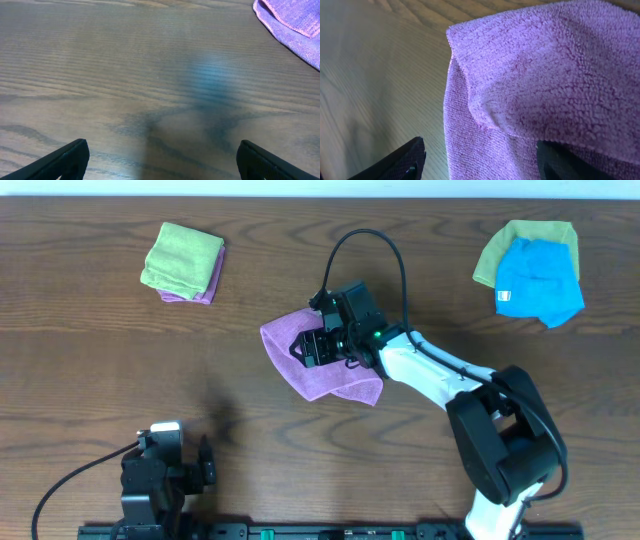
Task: Fold the cloth
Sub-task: 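Drag the purple cloth with the right gripper to table center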
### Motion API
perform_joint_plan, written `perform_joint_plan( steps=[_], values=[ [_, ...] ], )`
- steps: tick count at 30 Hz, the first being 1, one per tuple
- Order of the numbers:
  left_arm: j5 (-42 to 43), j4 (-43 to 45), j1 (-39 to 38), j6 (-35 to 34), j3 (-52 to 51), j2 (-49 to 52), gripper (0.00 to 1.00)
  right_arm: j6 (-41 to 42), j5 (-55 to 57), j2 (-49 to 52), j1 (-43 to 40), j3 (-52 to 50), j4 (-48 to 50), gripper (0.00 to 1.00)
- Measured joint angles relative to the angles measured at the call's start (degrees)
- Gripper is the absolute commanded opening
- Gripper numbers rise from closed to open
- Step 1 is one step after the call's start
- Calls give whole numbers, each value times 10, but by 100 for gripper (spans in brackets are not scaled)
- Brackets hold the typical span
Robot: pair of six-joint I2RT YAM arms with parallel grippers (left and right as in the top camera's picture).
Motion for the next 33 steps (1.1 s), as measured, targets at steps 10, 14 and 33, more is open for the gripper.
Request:
perform_joint_plan(
  steps=[10,14,33],
  values=[
    [0,0,0,0,0,0,95,21,-3,37,6,0,50,68],
    [0,0,0,0,0,0,95,26,1,37,8,0,69,66],
    [0,0,0,0,0,0,95,42,48,37,30,0,139,1]
  ],
)
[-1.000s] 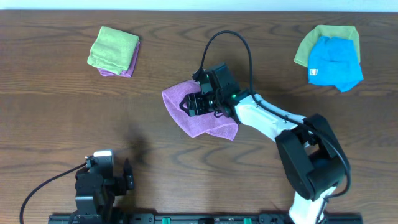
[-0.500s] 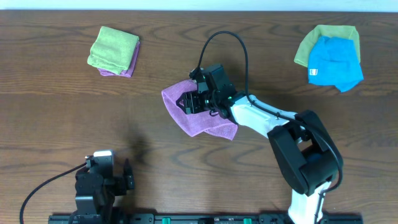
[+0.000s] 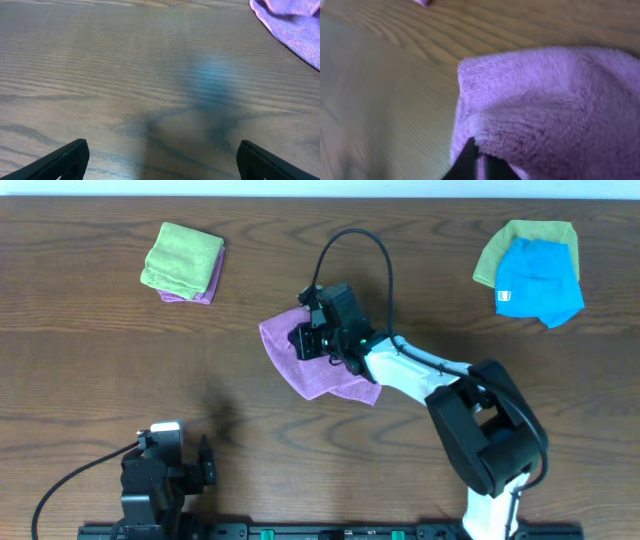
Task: Fold the cloth
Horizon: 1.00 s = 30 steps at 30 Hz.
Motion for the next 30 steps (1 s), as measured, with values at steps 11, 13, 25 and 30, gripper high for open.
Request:
perform_joint_plan(
  steps=[11,13,25,30],
  values=[
    [0,0,0,0,0,0,95,-2,40,0,2,46,58,1],
    [0,0,0,0,0,0,95,-7,68,0,2,70,60,1],
    [0,0,0,0,0,0,95,-38,194,12,-50,95,88,61],
    [0,0,0,0,0,0,95,-44,215,28,-90,95,87,77]
  ],
)
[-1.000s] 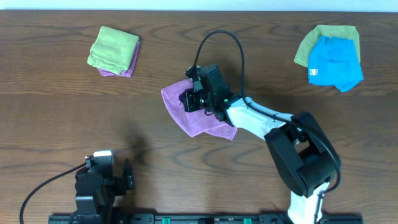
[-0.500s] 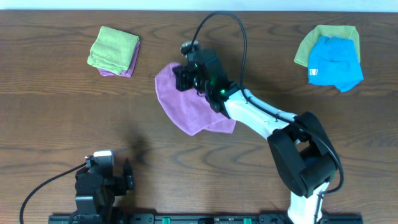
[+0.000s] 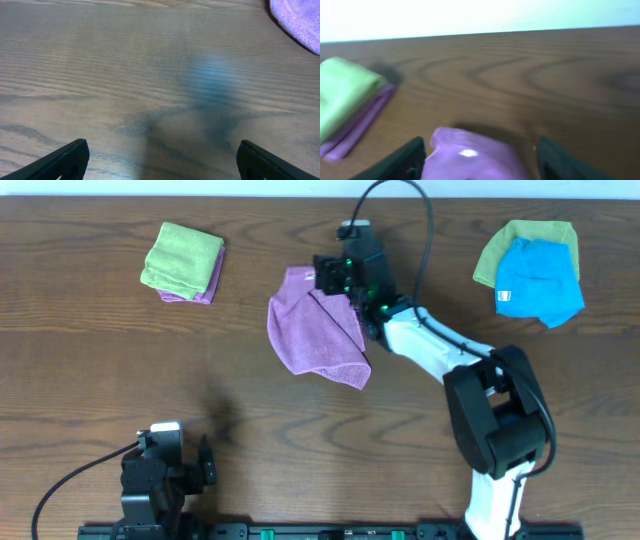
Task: Fold the cloth
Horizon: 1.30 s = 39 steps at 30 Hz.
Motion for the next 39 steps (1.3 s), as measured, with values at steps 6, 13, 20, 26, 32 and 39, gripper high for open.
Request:
perform_joint_plan(
  steps=[6,13,20,26,32,39],
  values=[
    [0,0,0,0,0,0,95,0,-37,-6,-19,1,-70,81],
    [0,0,0,0,0,0,95,-5,-120,-49,-19,4,-297,80],
    [0,0,0,0,0,0,95,-84,-135,-70,-19,6,-493,80],
    [0,0,0,0,0,0,95,-165,-134,-70,-19,6,-575,79],
    [0,0,0,0,0,0,95,-226,-134,-70,-19,6,-594,79],
    [0,0,0,0,0,0,95,-270,-134,-70,-19,-32,-586,73]
  ],
)
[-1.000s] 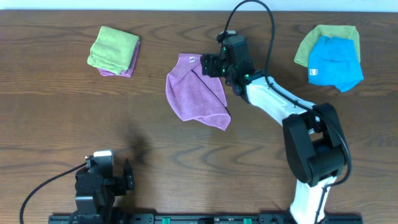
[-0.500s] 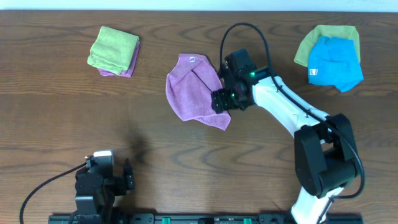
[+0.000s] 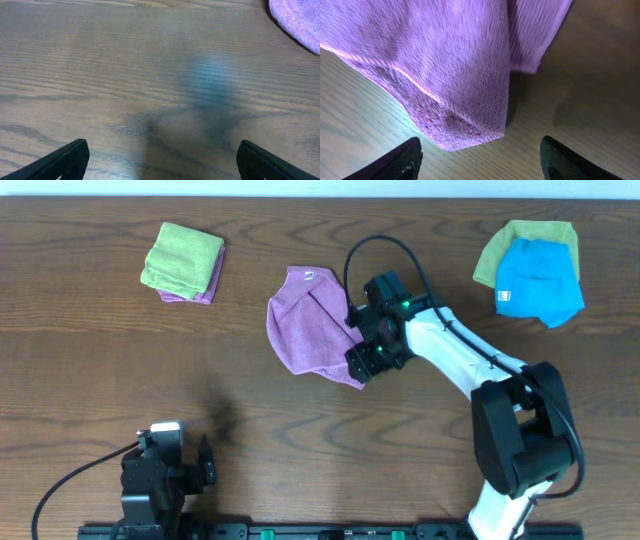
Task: Fold the cloth
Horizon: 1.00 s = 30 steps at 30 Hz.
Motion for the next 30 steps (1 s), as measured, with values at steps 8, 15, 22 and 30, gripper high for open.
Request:
perform_joint_plan(
  steps=[8,15,22,30],
  values=[
    [0,0,0,0,0,0,95,-11,0,0,-1,-38,48,60],
    [0,0,0,0,0,0,95,-13,-4,0,-1,-38,88,48],
    [0,0,0,0,0,0,95,-16,-14,0,0,-39,94,9],
    [0,0,0,0,0,0,95,-17,-14,0,2,-39,87,1]
  ],
)
